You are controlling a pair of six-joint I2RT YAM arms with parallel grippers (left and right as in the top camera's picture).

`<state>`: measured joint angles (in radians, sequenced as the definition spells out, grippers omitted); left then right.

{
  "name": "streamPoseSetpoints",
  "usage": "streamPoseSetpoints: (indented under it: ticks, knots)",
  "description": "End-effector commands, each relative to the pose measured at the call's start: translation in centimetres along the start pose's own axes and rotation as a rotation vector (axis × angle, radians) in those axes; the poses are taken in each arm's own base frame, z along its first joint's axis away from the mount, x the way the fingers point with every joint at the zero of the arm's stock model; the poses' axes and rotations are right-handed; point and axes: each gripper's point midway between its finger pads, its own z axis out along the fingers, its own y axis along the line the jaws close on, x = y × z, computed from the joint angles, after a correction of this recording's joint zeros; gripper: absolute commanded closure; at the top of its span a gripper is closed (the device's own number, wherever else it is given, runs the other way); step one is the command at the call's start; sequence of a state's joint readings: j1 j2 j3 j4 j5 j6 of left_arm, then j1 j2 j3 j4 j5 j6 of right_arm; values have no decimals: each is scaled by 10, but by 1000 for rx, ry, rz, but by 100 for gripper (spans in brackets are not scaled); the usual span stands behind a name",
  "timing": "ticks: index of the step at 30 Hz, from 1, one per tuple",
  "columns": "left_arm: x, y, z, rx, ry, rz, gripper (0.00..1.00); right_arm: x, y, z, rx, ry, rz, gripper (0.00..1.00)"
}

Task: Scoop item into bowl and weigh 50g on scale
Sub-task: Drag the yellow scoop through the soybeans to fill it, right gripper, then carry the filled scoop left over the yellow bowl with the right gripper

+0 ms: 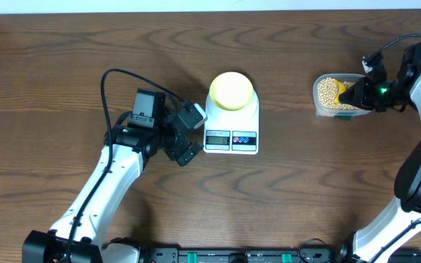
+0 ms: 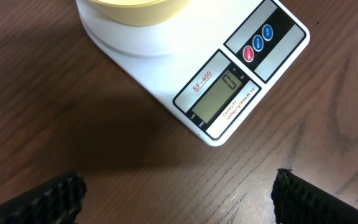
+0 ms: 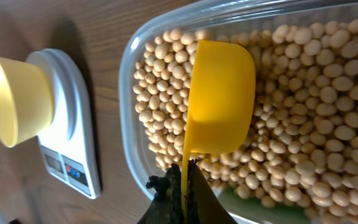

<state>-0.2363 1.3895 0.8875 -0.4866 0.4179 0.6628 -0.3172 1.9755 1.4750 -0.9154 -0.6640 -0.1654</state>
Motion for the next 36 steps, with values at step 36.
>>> streamPoseSetpoints:
  ticks: [36]
  knots:
    - [-4, 0, -4, 2, -20, 15, 2, -11, -1, -94, -522, -297, 128, 99]
